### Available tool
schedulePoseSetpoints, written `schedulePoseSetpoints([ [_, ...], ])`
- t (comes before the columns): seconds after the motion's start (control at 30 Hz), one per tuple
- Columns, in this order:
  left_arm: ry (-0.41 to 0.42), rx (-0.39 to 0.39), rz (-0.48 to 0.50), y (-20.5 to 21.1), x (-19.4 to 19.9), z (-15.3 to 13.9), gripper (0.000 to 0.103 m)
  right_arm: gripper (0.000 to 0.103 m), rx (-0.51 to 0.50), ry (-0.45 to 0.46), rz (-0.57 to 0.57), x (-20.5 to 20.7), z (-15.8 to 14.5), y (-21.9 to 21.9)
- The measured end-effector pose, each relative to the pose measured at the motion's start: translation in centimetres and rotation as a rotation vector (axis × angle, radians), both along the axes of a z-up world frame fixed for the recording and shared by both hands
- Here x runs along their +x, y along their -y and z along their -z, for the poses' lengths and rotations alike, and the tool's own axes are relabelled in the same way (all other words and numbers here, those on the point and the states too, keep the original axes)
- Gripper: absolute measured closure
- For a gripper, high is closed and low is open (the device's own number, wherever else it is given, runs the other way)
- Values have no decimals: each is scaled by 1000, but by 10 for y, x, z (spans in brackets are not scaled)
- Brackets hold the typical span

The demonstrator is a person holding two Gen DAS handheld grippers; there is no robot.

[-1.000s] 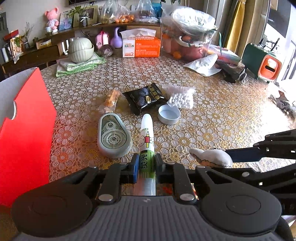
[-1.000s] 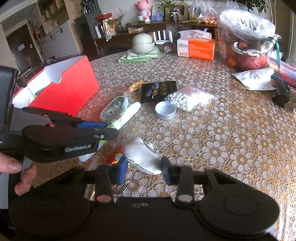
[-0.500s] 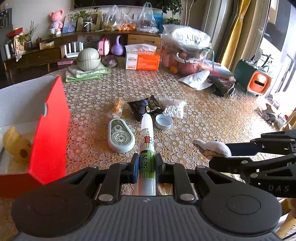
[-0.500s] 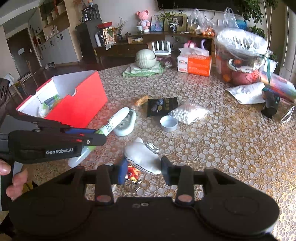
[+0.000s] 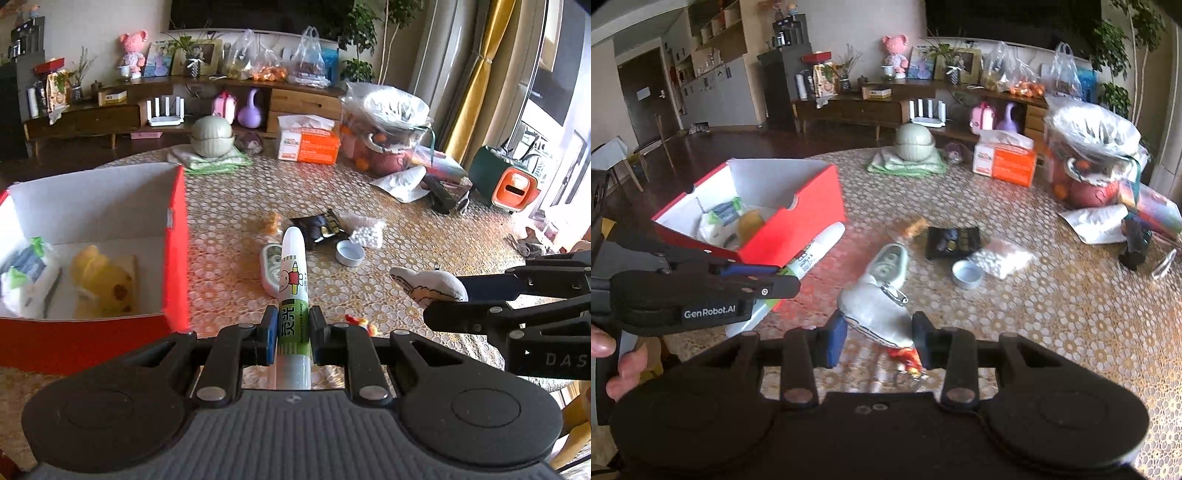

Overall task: Organize objects
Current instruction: 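Carry the glue stick and white toy over the red box and lower them inside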

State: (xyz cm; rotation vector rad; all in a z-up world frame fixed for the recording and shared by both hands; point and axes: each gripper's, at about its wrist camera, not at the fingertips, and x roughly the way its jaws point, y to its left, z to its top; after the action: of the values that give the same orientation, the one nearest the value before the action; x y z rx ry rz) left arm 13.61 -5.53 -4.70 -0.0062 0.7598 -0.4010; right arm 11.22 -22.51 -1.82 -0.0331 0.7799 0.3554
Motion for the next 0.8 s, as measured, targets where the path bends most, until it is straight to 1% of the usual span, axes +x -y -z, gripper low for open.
schedulePoseSetpoints([
  [0.4, 33, -10, -47, -62, -11, -17, 86, 66, -27, 38, -83, 0, -18, -64],
  [0.6, 43, 12, -78, -96, -7, -22, 86, 66, -43, 63, -130, 5, -25, -97],
  [0.8, 57, 33, -119, -129, 1, -28, 86, 66, -50, 68, -171, 16, -27, -127],
])
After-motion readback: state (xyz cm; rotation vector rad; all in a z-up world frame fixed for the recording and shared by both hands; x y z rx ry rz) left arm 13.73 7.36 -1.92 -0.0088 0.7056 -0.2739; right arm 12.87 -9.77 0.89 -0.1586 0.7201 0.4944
